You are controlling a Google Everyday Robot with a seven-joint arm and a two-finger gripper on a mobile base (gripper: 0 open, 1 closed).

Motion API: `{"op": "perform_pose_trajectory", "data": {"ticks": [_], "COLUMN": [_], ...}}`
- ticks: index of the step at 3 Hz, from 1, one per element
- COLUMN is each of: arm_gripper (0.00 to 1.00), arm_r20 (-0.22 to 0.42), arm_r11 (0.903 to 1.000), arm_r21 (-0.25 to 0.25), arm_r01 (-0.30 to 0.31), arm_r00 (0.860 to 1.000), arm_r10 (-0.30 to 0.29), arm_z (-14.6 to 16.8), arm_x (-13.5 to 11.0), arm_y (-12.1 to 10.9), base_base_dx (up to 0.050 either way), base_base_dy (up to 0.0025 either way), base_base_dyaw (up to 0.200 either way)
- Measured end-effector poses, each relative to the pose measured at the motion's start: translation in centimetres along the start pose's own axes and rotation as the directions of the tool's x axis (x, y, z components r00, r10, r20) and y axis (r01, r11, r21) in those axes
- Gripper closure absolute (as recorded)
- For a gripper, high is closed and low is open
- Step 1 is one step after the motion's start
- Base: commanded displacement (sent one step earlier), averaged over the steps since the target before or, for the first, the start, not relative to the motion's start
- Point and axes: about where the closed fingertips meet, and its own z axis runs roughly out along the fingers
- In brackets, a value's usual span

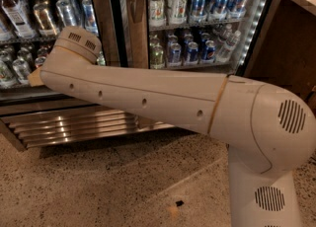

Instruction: Open right fridge door

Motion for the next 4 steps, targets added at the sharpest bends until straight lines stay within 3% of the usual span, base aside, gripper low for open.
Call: {"op": "perform_pose_trajectory", "data": {"ticks": [1, 2, 3, 4], "arm_gripper": [0.00, 0.00, 0.00, 0.00], "arm_r20": [0.058, 0.125, 0.125, 0.078], "arm_r11": [0.9972, 0.9966, 0.9966, 0.9925], "arm_r21": [0.071, 0.081, 0.081, 0.120], "arm_r01": [0.025, -0.015, -0.015, 0.026], "arm_r00": [0.998, 0.992, 0.992, 0.996], "arm_r10": [-0.029, 0.004, 0.004, -0.036], "arm_z": [1.5, 2.3, 2.3, 3.8], "arm_x": [1.0, 0.9, 0.9, 1.5], "arm_y": [-0.8, -0.7, -0.7, -1.0], "base_base_dx": [0.000, 0.000, 0.000, 0.000], "base_base_dy": [0.00000, 0.00000, 0.00000, 0.00000], "base_base_dyaw": [0.000, 0.000, 0.000, 0.000]}}
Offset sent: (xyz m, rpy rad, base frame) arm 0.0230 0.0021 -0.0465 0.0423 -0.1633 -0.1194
